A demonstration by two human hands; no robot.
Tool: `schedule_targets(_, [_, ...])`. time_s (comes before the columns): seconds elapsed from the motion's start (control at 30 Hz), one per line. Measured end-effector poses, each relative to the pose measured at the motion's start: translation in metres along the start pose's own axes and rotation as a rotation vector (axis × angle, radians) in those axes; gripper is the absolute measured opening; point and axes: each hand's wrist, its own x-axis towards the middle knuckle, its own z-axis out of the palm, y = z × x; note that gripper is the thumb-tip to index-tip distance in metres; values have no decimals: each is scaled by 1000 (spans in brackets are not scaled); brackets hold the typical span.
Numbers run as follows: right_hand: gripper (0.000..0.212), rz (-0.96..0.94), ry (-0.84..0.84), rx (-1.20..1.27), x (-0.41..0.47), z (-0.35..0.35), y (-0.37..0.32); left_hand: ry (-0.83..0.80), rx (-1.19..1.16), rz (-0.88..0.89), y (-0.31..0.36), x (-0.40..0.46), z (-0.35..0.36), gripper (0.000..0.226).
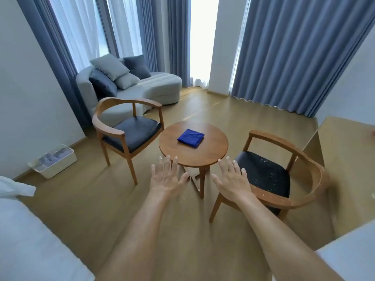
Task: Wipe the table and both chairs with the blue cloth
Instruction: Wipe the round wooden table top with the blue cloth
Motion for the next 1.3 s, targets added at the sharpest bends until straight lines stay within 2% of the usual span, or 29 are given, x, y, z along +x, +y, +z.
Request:
schedule_targets(0.1, [63, -24, -2, -10, 49, 7, 26, -20, 6, -70, 13, 37, 7, 72])
schedule_targets(0.27, [63, -83, -106, -8, 120, 9, 41, -42, 16, -155, 22, 90, 10, 73])
schedule_targets(0.43, [61, -219, -154, 96, 180, 13, 5, -16, 44, -235, 7, 134, 9, 73])
schedule_targets(0.67, [62, -307, -186, 73, 248, 38, -46, -3, 49, -316, -43, 194, 8, 71])
schedule_targets(0.83, [61, -264, -165, 35, 314, 62, -83, -16, 60, -277, -92, 267, 5, 70])
schedule_targets(1.0, [61, -144, -174, 51, 374, 71, -113, -20, 72, -187, -135, 348, -8, 69])
schedule_targets(1.3, [63, 80, -226, 55, 453, 98, -106, -113, 65, 0, -142, 475, -3, 70])
